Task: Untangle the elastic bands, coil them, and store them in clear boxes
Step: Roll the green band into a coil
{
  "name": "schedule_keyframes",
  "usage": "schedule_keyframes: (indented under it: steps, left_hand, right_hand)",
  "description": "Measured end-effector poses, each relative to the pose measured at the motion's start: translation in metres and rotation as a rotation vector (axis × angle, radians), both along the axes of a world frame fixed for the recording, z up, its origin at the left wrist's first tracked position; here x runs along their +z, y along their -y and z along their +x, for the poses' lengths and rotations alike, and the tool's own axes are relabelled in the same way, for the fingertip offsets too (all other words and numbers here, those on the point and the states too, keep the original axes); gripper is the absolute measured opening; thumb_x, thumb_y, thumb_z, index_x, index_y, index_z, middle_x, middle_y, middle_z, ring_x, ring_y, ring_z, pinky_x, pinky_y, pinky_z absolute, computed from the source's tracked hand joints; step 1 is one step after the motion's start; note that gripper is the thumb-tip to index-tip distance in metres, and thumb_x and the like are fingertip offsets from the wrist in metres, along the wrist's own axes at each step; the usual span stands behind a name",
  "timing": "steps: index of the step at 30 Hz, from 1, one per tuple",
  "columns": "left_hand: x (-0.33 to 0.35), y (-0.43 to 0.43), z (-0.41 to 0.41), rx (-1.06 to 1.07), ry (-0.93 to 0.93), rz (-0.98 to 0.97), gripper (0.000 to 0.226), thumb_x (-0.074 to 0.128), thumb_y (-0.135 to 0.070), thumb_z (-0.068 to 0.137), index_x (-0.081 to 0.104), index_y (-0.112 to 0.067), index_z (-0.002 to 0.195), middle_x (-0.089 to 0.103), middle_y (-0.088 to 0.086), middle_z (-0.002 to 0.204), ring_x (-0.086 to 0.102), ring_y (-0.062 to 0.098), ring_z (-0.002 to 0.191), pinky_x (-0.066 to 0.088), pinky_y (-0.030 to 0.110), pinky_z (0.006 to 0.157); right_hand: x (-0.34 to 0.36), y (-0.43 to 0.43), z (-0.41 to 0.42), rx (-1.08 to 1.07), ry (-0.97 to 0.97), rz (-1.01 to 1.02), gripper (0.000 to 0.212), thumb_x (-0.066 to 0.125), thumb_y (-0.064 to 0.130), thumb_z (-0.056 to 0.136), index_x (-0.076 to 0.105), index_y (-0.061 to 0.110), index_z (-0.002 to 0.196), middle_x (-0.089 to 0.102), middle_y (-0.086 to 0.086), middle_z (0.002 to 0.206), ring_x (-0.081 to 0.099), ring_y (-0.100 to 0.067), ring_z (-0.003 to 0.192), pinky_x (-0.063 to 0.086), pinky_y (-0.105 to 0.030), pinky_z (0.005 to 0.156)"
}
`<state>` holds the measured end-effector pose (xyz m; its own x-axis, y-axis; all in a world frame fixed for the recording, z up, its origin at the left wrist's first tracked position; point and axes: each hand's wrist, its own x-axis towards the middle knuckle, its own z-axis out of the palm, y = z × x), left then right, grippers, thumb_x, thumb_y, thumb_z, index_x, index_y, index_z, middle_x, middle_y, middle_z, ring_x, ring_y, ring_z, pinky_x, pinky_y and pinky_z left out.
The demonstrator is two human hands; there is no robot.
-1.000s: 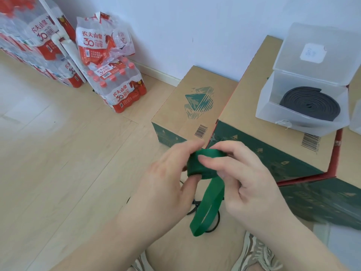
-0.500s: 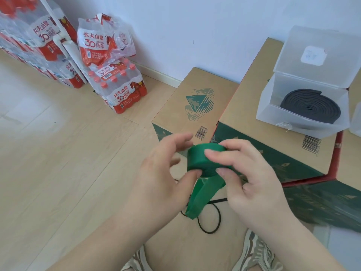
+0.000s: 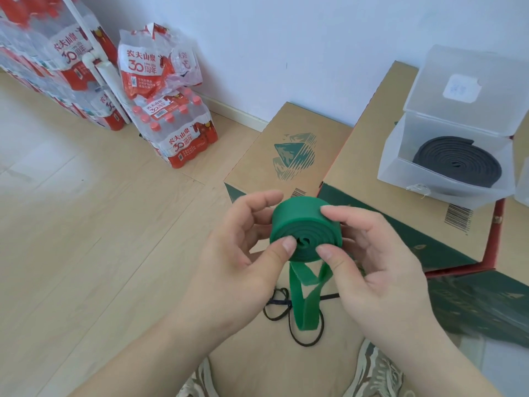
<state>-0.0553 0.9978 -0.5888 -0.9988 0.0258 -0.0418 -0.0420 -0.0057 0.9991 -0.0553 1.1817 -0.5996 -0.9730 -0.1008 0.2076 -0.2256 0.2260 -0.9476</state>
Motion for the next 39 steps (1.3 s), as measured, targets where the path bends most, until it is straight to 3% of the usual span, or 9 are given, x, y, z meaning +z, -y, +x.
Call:
schedule_keyframes:
  steps: [3,5,9,14,20,28,34,36,39]
  left_hand:
    - [-0.003,0.002,0.003,-0.042,-0.218,-0.48,0.055,0.074,-0.003,0.089,0.058,-0.028,0.136,0.065,-0.018,0.125,0.062,0.008,0.123,0.058,0.028,0.094]
    - [-0.006,0.003,0.004,-0.109,-0.334,-0.617,0.057,0.073,-0.007,0.09,0.055,-0.025,0.14,0.062,-0.016,0.131,0.062,0.005,0.123,0.057,0.031,0.097]
    - [-0.005,0.003,0.003,-0.131,-0.291,-0.536,0.052,0.068,0.0,0.093,0.057,-0.031,0.134,0.062,-0.016,0.125,0.063,0.01,0.118,0.06,0.03,0.089]
    - [-0.001,0.002,0.001,-0.005,-0.061,-0.1,0.046,0.067,0.009,0.092,0.066,-0.026,0.121,0.071,-0.007,0.113,0.065,0.018,0.116,0.06,0.022,0.082]
    - [0.0,0.004,-0.001,0.019,0.051,0.105,0.041,0.069,-0.007,0.087,0.065,-0.025,0.124,0.074,-0.002,0.115,0.07,0.022,0.112,0.062,0.038,0.086]
    - [0.003,0.006,-0.003,-0.086,0.015,-0.261,0.053,0.085,-0.001,0.08,0.07,-0.034,0.119,0.074,-0.017,0.112,0.07,0.005,0.112,0.061,0.024,0.087]
    - [0.013,0.013,-0.006,-0.133,0.167,-0.184,0.043,0.094,-0.011,0.067,0.077,-0.032,0.1,0.078,-0.001,0.094,0.078,0.021,0.077,0.065,0.045,0.075]
    - [0.01,0.014,-0.006,-0.173,0.207,-0.151,0.042,0.091,-0.006,0.073,0.076,-0.033,0.102,0.077,0.001,0.098,0.079,0.022,0.081,0.064,0.05,0.08]
    - [0.006,0.011,-0.004,-0.189,0.096,-0.236,0.044,0.085,-0.001,0.08,0.073,-0.033,0.108,0.075,-0.007,0.105,0.073,0.015,0.102,0.064,0.037,0.086]
  right_hand:
    - [-0.008,-0.003,-0.002,0.027,-0.124,0.198,0.05,0.06,-0.017,0.089,0.074,0.023,0.115,0.065,0.005,0.123,0.062,-0.011,0.119,0.049,-0.015,0.094]
    - [-0.012,-0.004,-0.002,0.065,-0.164,0.262,0.046,0.056,-0.018,0.087,0.077,0.015,0.111,0.064,-0.003,0.12,0.062,-0.016,0.114,0.05,-0.015,0.088]
    - [-0.01,-0.004,-0.001,0.083,-0.15,0.234,0.044,0.065,-0.017,0.085,0.077,0.016,0.111,0.067,0.002,0.122,0.065,-0.014,0.117,0.053,-0.02,0.094]
    - [-0.008,-0.011,-0.006,-0.019,-0.017,-0.013,0.04,0.079,-0.004,0.083,0.073,0.022,0.112,0.068,0.0,0.128,0.064,-0.026,0.125,0.053,-0.045,0.106]
    - [-0.004,-0.012,-0.009,0.029,-0.01,-0.056,0.046,0.076,-0.006,0.085,0.074,0.025,0.119,0.068,-0.002,0.127,0.064,-0.031,0.124,0.054,-0.046,0.102]
    - [-0.004,-0.017,-0.008,0.084,-0.022,0.162,0.053,0.073,-0.02,0.081,0.075,0.025,0.108,0.065,0.015,0.117,0.064,-0.013,0.118,0.051,-0.016,0.095]
    - [-0.001,-0.022,-0.008,0.162,0.035,0.145,0.04,0.069,-0.005,0.079,0.075,0.028,0.102,0.068,0.01,0.115,0.067,-0.019,0.112,0.051,-0.021,0.092]
    - [0.0,-0.022,-0.007,0.158,0.035,0.162,0.036,0.071,-0.003,0.077,0.076,0.025,0.1,0.068,0.009,0.112,0.067,-0.018,0.109,0.048,-0.018,0.09]
    - [0.004,-0.021,-0.006,0.145,0.084,0.157,0.041,0.077,-0.006,0.076,0.077,0.028,0.099,0.068,0.011,0.111,0.066,-0.016,0.109,0.047,-0.014,0.089]
